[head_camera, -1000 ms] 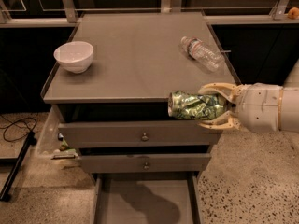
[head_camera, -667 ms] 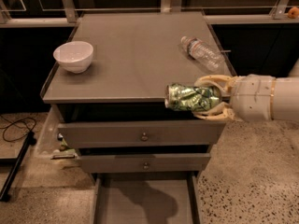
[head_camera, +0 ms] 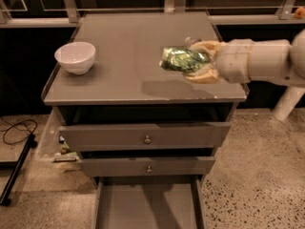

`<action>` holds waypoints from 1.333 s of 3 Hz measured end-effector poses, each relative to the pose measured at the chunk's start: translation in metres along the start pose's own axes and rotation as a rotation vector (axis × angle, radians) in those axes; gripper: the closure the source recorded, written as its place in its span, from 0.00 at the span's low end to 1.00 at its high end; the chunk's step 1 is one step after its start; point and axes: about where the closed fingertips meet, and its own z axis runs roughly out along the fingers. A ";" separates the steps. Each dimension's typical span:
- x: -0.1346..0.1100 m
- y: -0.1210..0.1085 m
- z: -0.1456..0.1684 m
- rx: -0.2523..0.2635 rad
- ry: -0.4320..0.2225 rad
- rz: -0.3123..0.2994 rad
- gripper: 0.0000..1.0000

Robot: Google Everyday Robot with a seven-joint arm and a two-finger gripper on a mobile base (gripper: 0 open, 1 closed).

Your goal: Pick green can from bottom drawer and place on counter

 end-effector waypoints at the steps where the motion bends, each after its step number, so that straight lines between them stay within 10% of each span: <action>1: 0.001 -0.027 0.032 -0.005 -0.012 0.055 1.00; 4: 0.016 -0.061 0.123 -0.072 0.020 0.177 1.00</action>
Offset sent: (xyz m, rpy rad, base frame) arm 0.1109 0.0452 -0.0006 0.0777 0.1478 -0.0214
